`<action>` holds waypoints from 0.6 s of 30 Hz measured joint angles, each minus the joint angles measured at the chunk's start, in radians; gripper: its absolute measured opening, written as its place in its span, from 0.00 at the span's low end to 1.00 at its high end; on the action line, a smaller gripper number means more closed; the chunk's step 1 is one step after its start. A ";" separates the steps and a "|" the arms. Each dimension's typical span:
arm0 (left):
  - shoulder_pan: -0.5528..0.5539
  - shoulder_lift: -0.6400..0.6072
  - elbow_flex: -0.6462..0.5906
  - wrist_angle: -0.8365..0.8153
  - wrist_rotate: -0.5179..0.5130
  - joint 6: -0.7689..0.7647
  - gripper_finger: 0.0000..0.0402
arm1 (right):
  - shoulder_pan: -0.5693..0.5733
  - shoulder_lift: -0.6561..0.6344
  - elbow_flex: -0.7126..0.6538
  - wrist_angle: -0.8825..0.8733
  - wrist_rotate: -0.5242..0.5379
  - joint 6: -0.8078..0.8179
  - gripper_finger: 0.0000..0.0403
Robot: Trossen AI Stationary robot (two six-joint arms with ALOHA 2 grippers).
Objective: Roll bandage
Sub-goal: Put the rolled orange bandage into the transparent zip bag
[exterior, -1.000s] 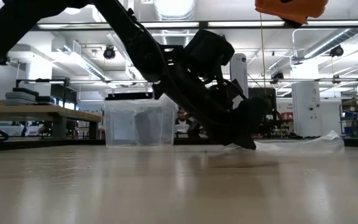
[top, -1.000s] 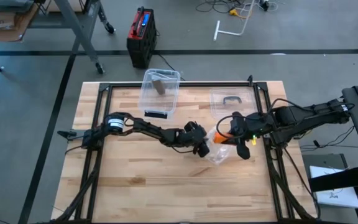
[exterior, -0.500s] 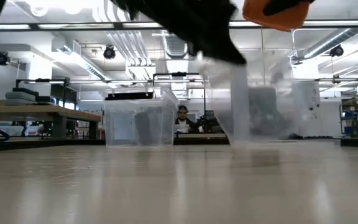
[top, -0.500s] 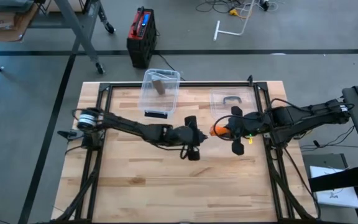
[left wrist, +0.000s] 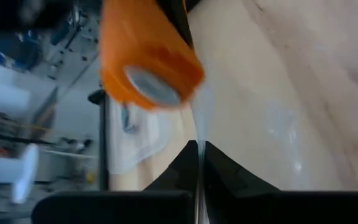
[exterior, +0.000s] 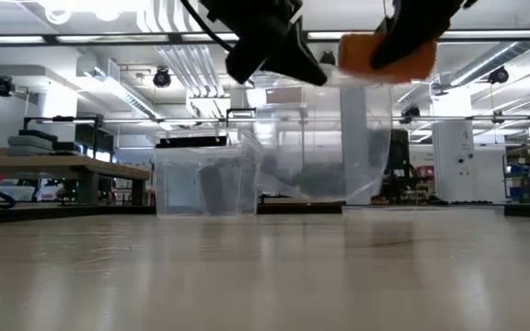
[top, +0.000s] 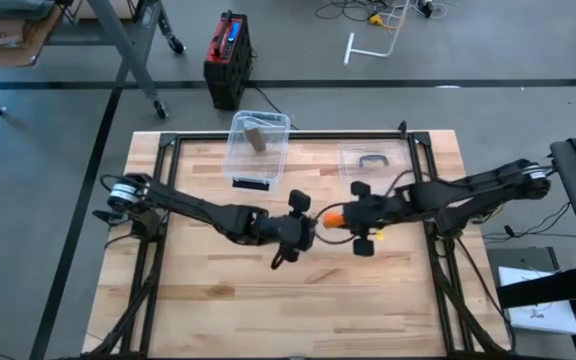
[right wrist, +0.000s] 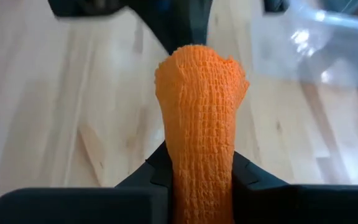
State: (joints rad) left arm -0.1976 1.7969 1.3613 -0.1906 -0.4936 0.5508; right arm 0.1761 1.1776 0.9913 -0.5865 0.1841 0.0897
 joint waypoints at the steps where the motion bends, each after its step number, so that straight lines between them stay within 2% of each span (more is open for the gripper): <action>1: -0.008 0.004 0.000 0.002 -0.016 0.032 0.01 | 0.000 0.026 0.000 0.002 0.000 -0.002 0.14; 8: -0.086 0.020 -0.001 -0.011 -0.118 0.312 0.00 | -0.059 0.160 0.014 0.005 0.010 -0.010 0.14; 11: -0.107 0.025 -0.017 -0.014 -0.129 0.403 0.00 | -0.079 0.185 0.036 -0.010 0.019 -0.017 0.15; 14: -0.108 0.025 -0.048 -0.010 -0.125 0.378 0.03 | -0.078 0.187 0.050 -0.014 0.019 -0.023 0.14; 18: -0.102 0.025 -0.103 0.011 -0.126 0.272 0.08 | -0.074 0.163 0.046 -0.021 0.019 -0.005 0.14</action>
State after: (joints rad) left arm -0.3000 1.8221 1.2583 -0.1795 -0.6191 0.8230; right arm 0.1023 1.3405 1.0376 -0.6070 0.2028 0.0844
